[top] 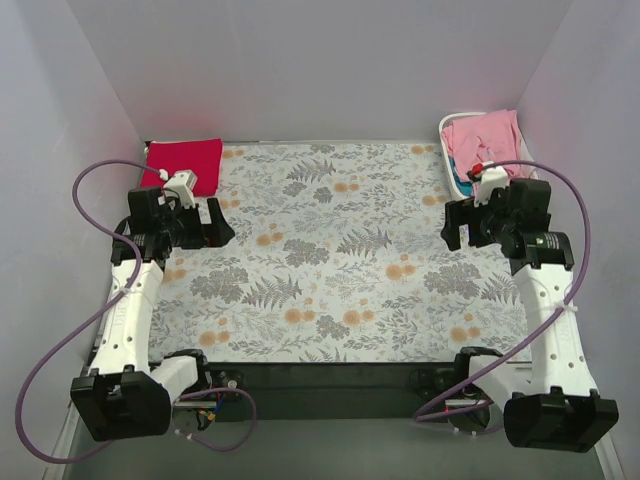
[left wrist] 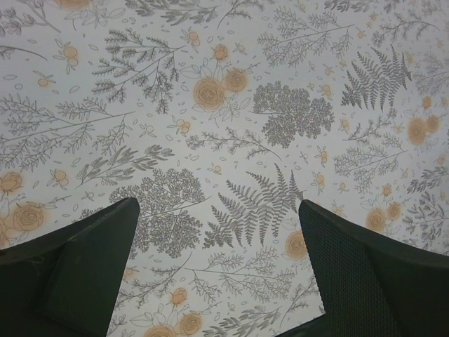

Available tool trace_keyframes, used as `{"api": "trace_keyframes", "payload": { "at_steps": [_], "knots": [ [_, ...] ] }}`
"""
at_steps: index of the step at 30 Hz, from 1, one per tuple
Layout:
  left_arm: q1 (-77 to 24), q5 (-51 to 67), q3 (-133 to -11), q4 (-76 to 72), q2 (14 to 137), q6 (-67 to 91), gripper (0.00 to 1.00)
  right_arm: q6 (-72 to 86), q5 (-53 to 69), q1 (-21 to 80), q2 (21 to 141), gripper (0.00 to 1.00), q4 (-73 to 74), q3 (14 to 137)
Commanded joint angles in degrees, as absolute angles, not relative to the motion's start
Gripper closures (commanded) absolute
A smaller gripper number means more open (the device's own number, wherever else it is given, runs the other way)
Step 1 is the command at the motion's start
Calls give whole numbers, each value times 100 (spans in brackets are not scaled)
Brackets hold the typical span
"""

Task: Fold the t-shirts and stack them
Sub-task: Grab the tshirt from the pile

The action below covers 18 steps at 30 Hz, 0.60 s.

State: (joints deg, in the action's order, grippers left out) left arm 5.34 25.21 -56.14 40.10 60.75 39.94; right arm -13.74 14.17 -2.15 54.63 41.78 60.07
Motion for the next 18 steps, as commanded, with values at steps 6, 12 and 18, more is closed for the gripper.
{"api": "trace_keyframes", "payload": {
  "at_steps": [6, 12, 18],
  "knots": [
    [519, 2365, -6337, 3657, 6442, 4568, 2, -1424, 1591, -237, 7888, 2, 4368, 8661],
    [519, 2636, -6539, 3770, 6829, 4509, 2, -1029, 1442, -738, 10058, 2, 4324, 10711],
    [510, 2654, -6706, 4087, 7005, 4509, 2, -1159, 933, -923, 12151, 2, 4219, 13049]
  ]
}}
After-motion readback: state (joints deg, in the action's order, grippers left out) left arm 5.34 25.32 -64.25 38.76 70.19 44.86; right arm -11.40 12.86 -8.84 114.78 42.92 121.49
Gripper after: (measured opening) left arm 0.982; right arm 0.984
